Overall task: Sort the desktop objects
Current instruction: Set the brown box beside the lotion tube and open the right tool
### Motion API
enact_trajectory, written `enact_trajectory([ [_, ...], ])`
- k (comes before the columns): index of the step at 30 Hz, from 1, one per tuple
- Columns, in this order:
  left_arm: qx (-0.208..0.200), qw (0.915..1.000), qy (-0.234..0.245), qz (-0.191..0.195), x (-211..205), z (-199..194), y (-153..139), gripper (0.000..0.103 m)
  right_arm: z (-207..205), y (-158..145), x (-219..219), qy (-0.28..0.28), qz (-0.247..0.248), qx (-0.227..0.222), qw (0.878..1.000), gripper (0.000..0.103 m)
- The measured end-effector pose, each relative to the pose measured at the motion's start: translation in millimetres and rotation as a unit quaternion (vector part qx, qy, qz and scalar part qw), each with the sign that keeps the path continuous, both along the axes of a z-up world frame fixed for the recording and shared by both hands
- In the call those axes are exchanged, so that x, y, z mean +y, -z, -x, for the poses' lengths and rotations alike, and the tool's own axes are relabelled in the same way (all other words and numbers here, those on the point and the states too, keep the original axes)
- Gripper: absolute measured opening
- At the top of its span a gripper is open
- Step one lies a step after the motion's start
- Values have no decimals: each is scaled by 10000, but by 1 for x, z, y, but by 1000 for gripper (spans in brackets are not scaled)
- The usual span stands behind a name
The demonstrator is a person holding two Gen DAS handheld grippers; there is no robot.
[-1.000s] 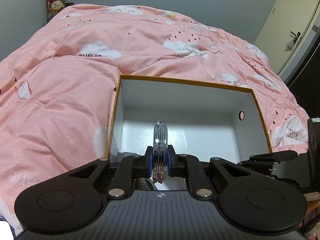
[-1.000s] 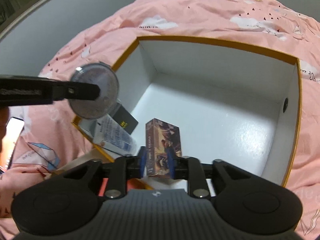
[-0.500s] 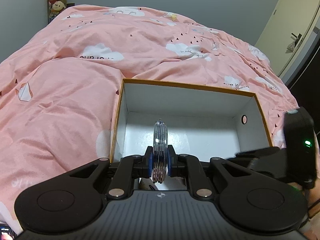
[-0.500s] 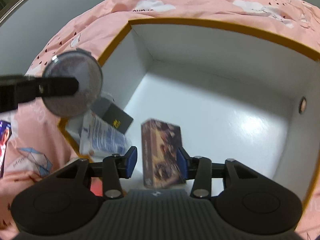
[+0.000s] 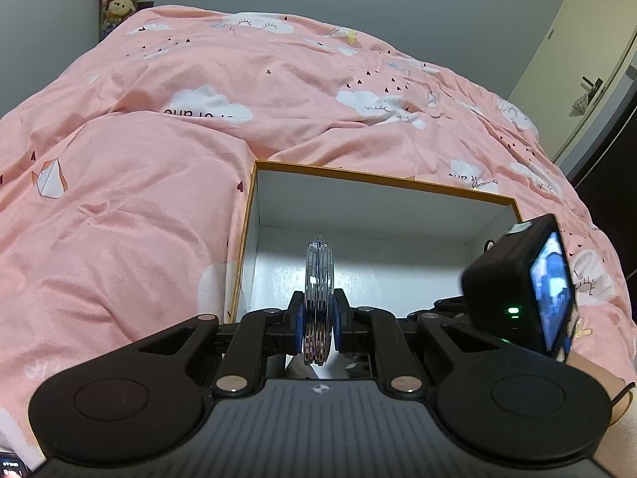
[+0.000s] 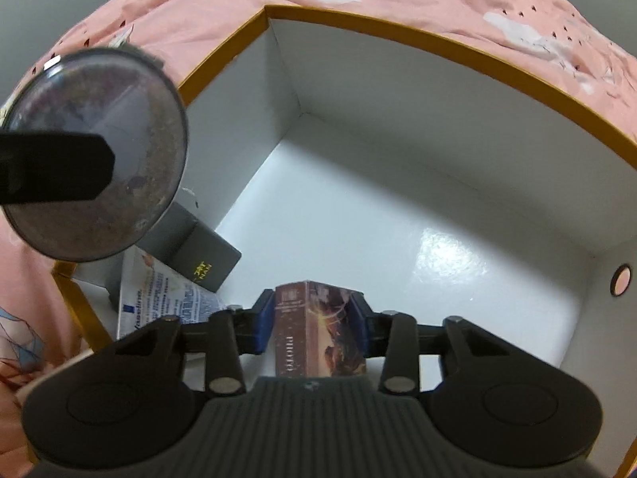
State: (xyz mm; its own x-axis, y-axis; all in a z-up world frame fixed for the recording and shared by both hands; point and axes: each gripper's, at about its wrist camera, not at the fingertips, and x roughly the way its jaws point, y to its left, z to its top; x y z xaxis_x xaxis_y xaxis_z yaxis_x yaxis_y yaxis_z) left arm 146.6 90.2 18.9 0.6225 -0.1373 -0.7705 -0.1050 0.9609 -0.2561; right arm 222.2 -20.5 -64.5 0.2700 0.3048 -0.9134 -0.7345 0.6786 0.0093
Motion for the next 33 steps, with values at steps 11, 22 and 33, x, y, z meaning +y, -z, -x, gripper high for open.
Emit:
enact_trajectory([
  [11,15,9999,-59,137,7,-3,2,15,-12,-33,-23,372,-1066,90,9936,25],
  [22,92,9998,11,150,4,-3,8,15,27,-32,-39,-37,-768,304,9966,25],
  [33,95,9998,-111,93,8,1,4,15,33,-25,-32,799,-1294,704,9859,26],
])
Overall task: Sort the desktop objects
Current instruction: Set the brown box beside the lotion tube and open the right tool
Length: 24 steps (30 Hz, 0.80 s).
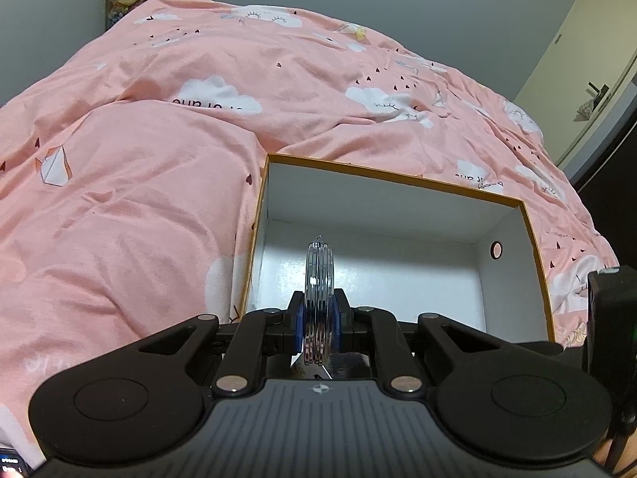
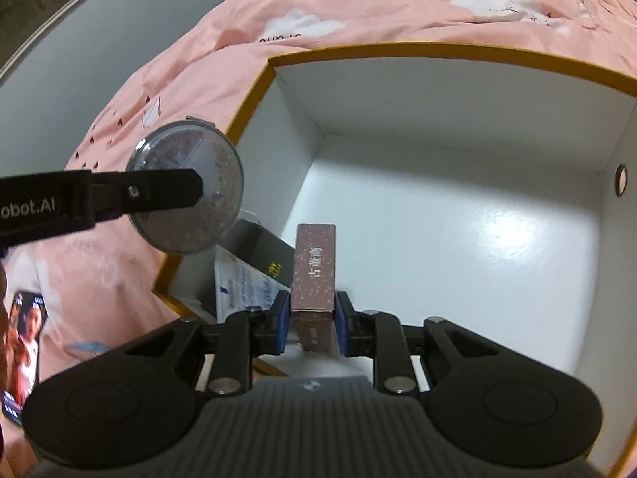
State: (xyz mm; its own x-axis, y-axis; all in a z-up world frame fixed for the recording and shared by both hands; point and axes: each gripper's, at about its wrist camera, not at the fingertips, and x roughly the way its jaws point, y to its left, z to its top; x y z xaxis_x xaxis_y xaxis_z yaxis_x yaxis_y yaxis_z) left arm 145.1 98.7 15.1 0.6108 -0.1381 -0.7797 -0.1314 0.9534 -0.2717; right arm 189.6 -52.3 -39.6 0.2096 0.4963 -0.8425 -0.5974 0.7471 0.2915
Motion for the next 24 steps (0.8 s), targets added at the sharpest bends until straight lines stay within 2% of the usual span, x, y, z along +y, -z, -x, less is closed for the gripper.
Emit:
enact_trajectory([
  [7,-1,10000,-21,3,1,0,-2,15,2,0,0,-186,-238,326,9990,31],
  [12,-31,9998,133,147,-5,1,-6,15,-2,3,-9,-136,-360,534,9978,34],
  [16,-58,9992,271,296,-14,0,-7,15,-2,-14,-29,-106,-488,190,9986,39],
  [21,-46,9965,602,584,-32,-10,-5,15,-14,-26,-52,222,-156,-424,9987,39],
  [24,238,9949,810,551,-48,-23,8,15,-24,-23,-56,190,157,-668,9975,39],
])
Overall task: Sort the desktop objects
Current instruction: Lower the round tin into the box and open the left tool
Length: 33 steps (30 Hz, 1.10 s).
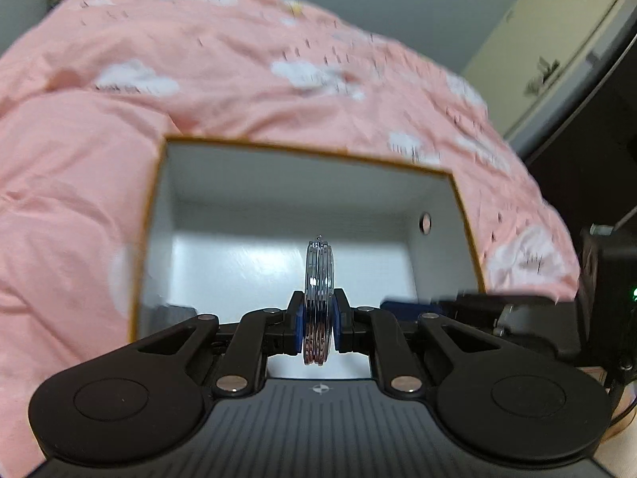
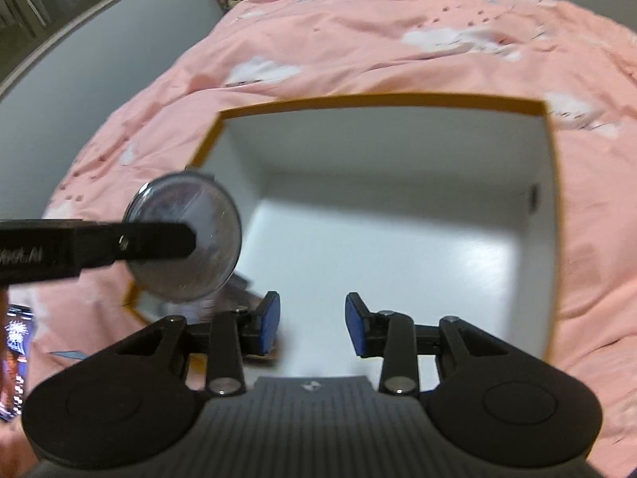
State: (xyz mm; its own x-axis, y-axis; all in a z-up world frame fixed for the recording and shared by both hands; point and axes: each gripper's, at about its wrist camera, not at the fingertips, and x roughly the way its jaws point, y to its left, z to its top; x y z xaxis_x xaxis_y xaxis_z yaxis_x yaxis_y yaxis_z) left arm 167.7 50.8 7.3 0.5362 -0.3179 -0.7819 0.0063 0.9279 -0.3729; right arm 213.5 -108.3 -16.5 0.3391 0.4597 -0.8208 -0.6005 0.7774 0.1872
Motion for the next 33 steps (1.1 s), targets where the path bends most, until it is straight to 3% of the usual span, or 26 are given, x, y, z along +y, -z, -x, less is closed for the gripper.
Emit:
enact_trajectory([
  [2,334,9994,-11,-16,-6,-9,13,15,-7,6,2,-127,268,-55,9995,39],
  [4,527,9986,2,-20,-10,-14,23,15,-13,13,4,-322,436,-18,9985,29],
  [7,796,9968,2,21,-12,-19,34,15,-18,24,7,-512,557,115,9971,22],
  [16,1279,9915,-190,-114,-11,-18,54,15,-32,47,24,-829,665,643,9923,20],
  [23,1296,9911,-259,-151,-5,-17,58,15,-34,52,33,-923,703,780,9902,18],
  [33,1319,9910,-225,103,4,-14,57,17,-35,53,39,-931,755,823,9894,18],
])
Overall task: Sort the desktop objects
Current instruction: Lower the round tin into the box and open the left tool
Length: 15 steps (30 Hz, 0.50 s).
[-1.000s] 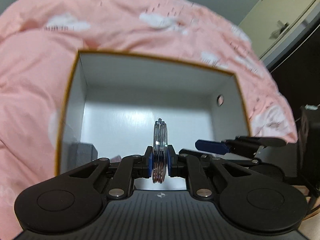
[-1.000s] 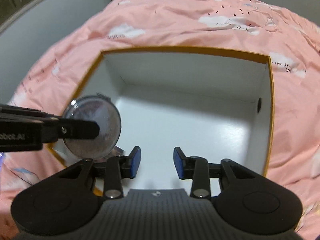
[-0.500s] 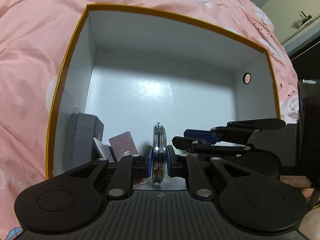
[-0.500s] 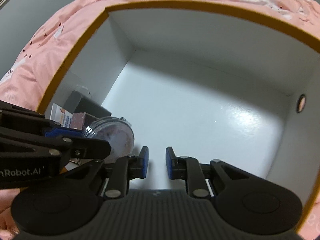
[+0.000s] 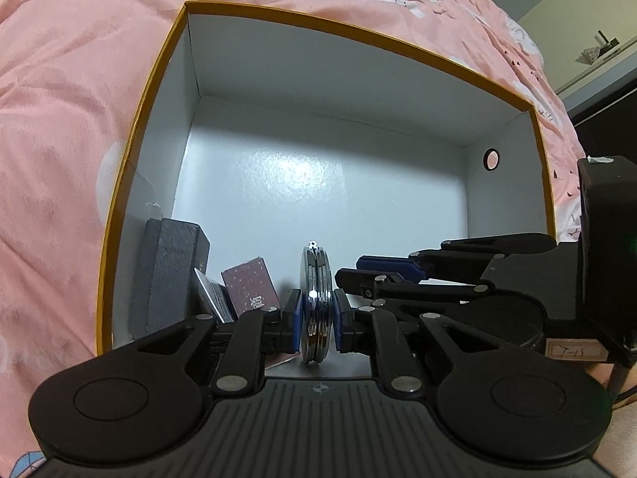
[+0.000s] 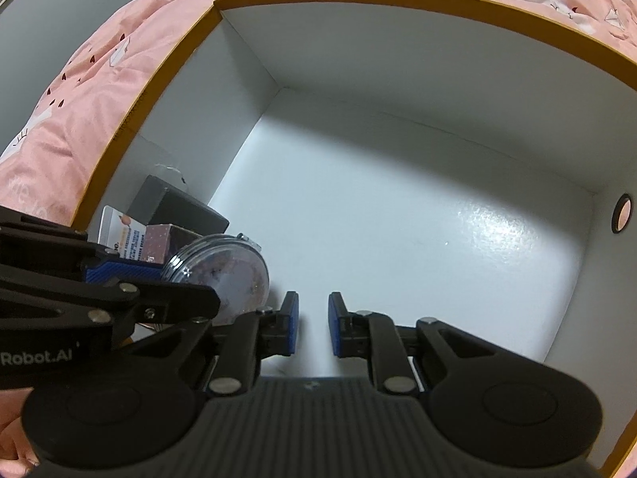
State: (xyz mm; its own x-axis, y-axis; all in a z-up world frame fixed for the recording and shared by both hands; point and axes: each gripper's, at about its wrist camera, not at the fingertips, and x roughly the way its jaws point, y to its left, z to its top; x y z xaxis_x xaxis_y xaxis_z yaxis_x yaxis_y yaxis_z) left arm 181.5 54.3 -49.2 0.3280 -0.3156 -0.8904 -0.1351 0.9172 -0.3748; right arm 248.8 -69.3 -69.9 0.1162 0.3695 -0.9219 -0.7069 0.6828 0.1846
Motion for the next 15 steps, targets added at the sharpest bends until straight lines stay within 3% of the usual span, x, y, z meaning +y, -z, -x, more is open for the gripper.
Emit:
enact_trajectory([
  [7,-241,9997,-23,4,4,6,-15,23,3,3,6,-78,30,0,10000,18],
  [15,-840,9956,-374,-164,23,22,-41,23,10,4,18,-291,-104,200,9993,16],
])
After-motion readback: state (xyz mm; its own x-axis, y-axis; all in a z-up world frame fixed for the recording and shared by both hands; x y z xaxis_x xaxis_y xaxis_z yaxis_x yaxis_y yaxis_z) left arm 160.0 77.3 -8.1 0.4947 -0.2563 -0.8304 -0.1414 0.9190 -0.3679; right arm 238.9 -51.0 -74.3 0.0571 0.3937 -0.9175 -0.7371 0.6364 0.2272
